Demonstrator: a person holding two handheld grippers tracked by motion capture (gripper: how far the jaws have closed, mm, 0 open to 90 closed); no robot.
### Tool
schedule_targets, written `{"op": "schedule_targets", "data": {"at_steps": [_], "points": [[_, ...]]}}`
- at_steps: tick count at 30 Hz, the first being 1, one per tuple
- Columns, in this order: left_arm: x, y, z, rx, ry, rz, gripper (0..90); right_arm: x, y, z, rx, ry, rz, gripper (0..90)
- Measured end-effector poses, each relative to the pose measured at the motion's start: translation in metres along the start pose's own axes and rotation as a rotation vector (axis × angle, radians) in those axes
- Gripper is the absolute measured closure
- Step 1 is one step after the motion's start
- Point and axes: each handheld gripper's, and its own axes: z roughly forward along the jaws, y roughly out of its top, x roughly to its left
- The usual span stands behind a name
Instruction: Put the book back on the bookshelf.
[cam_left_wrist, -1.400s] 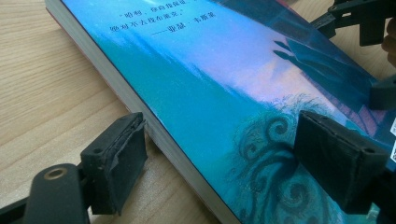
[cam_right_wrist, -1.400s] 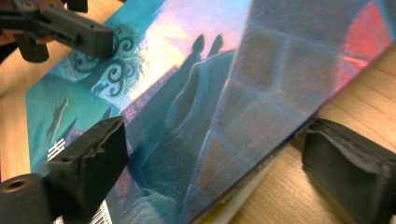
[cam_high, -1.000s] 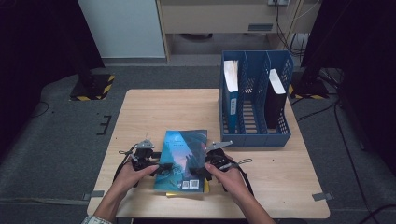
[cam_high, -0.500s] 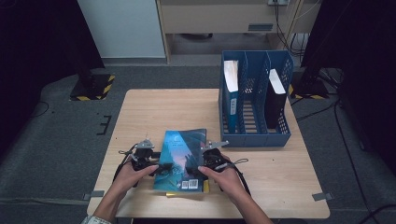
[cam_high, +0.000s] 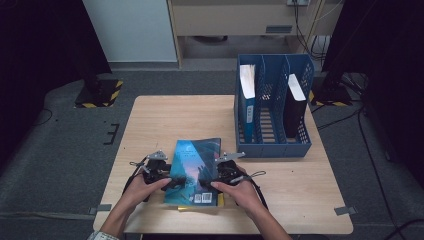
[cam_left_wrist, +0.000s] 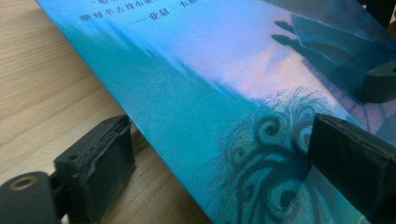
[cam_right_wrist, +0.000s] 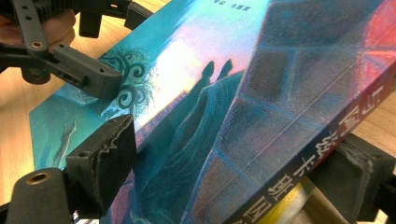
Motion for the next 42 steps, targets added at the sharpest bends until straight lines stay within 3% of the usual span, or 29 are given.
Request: {"op": "schedule_targets", "data": {"at_steps": [6,15,24,29,42], "points": [[0.001,0.000,0.001,0.010,-0.011,-0.010,3.7,0.000,0.001,0.000,0.003,0.000,-0.004,13.1],[-0.001,0.008,-0.003,0.060,0.014,-0.003,8.4,0.001,0.006,0.001,0.028,-0.013,0.001,15.1],[0.005,0.009,-0.013,0.029,0.029,-0.045,29.1,0.002,0.016,0.008,0.059,0.002,-0.005,23.4],[0.005,0.009,-0.016,0.011,0.045,-0.043,37.8,0.001,0.016,0.008,0.052,0.003,-0.005,27.2],[0.004,0.014,-0.022,0.029,0.061,-0.040,50.0,0.004,0.024,0.004,0.035,0.011,0.002,42.4]]}}
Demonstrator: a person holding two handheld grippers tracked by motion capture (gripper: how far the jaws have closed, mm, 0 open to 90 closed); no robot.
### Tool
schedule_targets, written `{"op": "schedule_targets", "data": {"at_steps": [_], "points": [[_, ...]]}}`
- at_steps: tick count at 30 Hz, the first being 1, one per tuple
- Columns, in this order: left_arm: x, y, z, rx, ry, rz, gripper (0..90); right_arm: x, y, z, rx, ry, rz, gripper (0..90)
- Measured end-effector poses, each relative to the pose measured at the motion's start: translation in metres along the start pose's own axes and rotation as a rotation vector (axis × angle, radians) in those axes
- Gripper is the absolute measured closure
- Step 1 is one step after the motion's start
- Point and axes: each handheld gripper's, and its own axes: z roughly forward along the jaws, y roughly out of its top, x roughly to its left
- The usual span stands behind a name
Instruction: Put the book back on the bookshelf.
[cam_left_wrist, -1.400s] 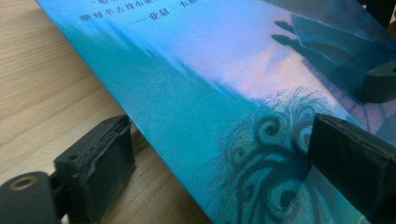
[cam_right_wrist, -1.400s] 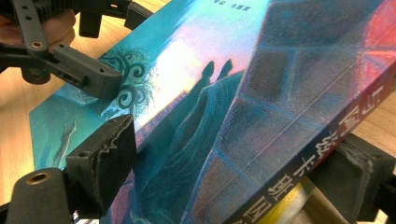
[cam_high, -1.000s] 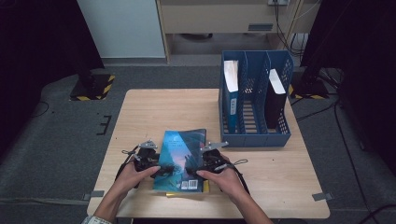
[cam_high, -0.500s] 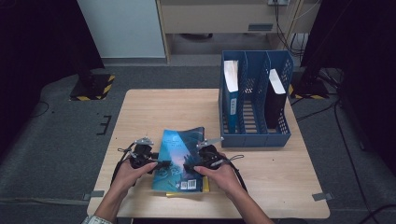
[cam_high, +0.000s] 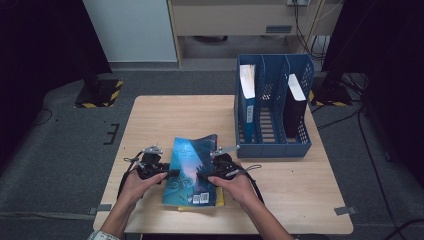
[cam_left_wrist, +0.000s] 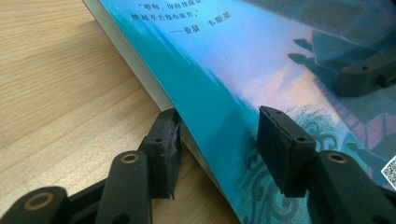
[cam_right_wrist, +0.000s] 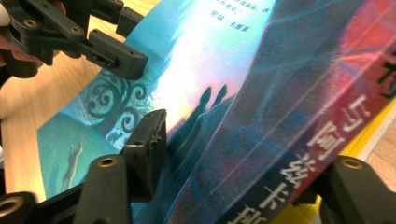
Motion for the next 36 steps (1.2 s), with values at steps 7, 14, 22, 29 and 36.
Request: {"op": "schedule_targets", "data": {"at_steps": [7,14,22,29,36], "points": [[0.002,0.000,-0.003,-0.004,0.005,-0.006,52.6,0.001,0.005,-0.001,-0.001,-0.001,0.003,46.4],[0.004,-0.001,-0.008,-0.014,0.004,-0.015,56.6,0.003,0.012,-0.002,-0.001,-0.007,-0.002,50.8],[0.005,-0.001,-0.016,-0.033,-0.003,-0.022,61.1,0.007,0.020,-0.007,0.006,-0.002,-0.024,53.6],[0.005,0.001,-0.024,-0.046,0.009,-0.015,63.0,0.010,0.026,-0.008,-0.001,-0.007,-0.031,56.2],[0.004,0.005,-0.030,-0.051,0.018,-0.006,65.1,0.011,0.032,-0.010,-0.007,-0.003,-0.041,58.0]]}}
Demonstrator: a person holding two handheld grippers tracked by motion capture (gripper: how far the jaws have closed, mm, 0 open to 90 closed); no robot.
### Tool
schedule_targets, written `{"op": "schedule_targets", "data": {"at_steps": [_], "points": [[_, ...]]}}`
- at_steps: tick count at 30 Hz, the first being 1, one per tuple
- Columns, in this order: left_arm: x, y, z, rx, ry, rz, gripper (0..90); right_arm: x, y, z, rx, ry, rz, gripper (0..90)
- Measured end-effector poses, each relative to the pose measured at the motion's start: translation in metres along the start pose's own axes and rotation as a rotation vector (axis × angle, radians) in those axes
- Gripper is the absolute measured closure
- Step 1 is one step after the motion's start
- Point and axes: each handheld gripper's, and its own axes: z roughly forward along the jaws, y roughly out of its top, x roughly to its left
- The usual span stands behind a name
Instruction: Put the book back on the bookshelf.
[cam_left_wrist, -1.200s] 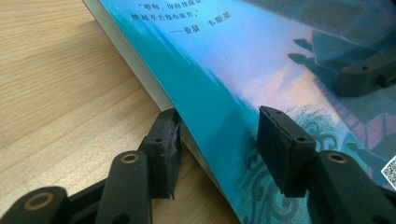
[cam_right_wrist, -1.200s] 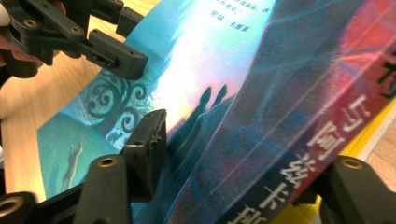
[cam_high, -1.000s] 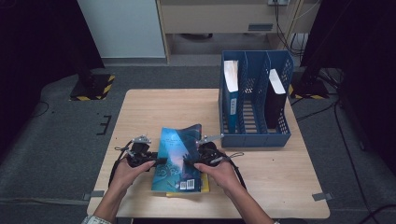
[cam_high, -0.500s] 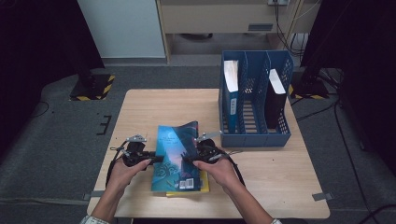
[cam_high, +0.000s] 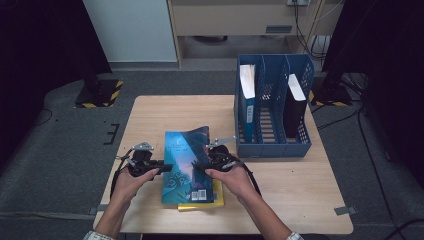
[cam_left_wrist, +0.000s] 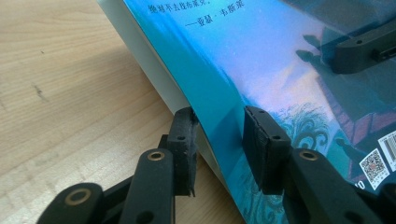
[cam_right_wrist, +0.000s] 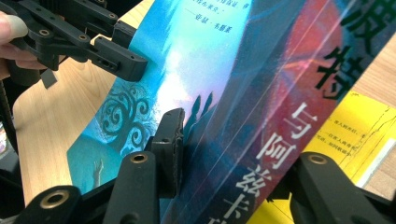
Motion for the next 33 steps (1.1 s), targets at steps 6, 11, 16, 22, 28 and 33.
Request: {"op": "schedule_targets", "data": {"at_steps": [6,11,16,22,28,33], "points": [[-0.001,0.001,-0.003,-0.007,0.000,0.000,66.5,0.002,0.003,-0.001,0.000,0.002,-0.008,58.6],[-0.004,0.006,-0.010,-0.032,0.000,0.004,69.1,0.001,0.008,-0.006,-0.010,0.012,0.004,61.3],[-0.004,0.017,-0.017,-0.024,0.015,0.031,71.6,0.005,0.017,-0.013,-0.022,-0.002,-0.021,63.8],[-0.001,0.032,-0.022,-0.039,0.034,0.047,74.3,0.004,0.030,-0.018,-0.056,-0.021,-0.044,66.7],[0.002,0.040,-0.024,-0.018,0.044,0.065,74.6,0.000,0.039,-0.017,-0.061,-0.032,-0.049,67.8],[0.002,0.045,-0.025,-0.009,0.050,0.072,74.9,0.001,0.044,-0.017,-0.069,-0.047,-0.064,68.7]]}}
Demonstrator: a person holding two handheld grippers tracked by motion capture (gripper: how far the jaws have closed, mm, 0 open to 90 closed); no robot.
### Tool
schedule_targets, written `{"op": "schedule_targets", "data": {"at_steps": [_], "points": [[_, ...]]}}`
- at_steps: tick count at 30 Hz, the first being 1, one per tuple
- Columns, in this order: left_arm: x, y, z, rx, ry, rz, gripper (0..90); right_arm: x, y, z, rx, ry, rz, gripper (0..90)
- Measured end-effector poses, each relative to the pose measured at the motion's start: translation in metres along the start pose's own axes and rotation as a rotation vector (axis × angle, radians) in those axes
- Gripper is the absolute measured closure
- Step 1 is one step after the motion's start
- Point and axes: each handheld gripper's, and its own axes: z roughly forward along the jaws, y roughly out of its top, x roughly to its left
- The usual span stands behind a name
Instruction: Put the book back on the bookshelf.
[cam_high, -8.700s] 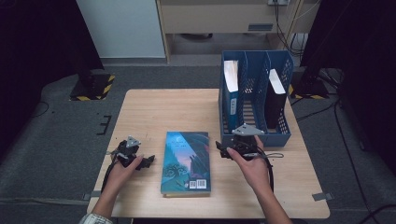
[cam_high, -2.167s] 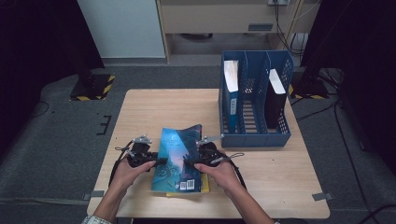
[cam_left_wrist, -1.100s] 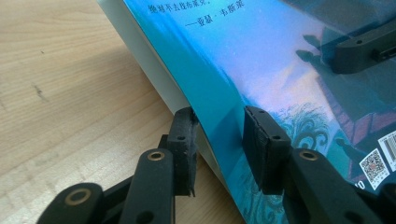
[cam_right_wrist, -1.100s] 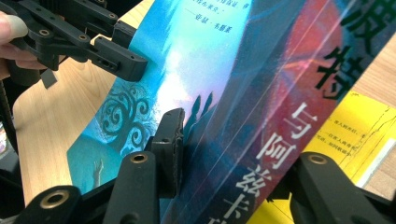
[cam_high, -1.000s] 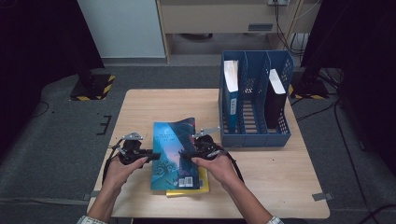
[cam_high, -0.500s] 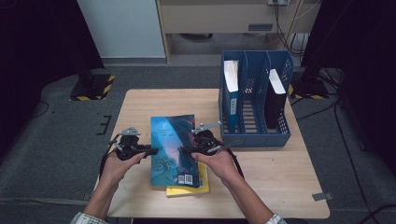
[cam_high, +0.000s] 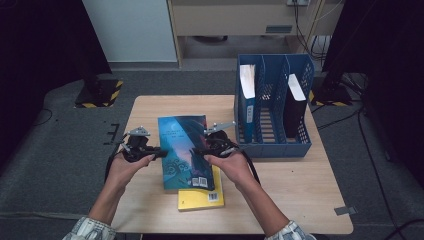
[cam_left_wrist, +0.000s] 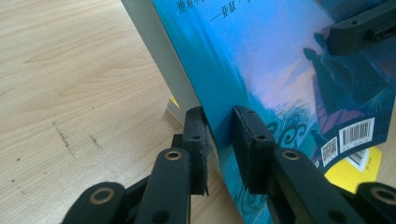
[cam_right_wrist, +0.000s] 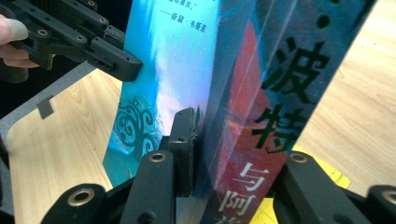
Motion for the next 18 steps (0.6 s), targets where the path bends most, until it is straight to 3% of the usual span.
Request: {"op": "schedule_targets", "data": {"at_steps": [18], "points": [[0.006,0.022,0.002,-0.004,0.033,0.049,75.4,-0.012,0.019,0.000,-0.032,-0.045,-0.025,71.0]]}}
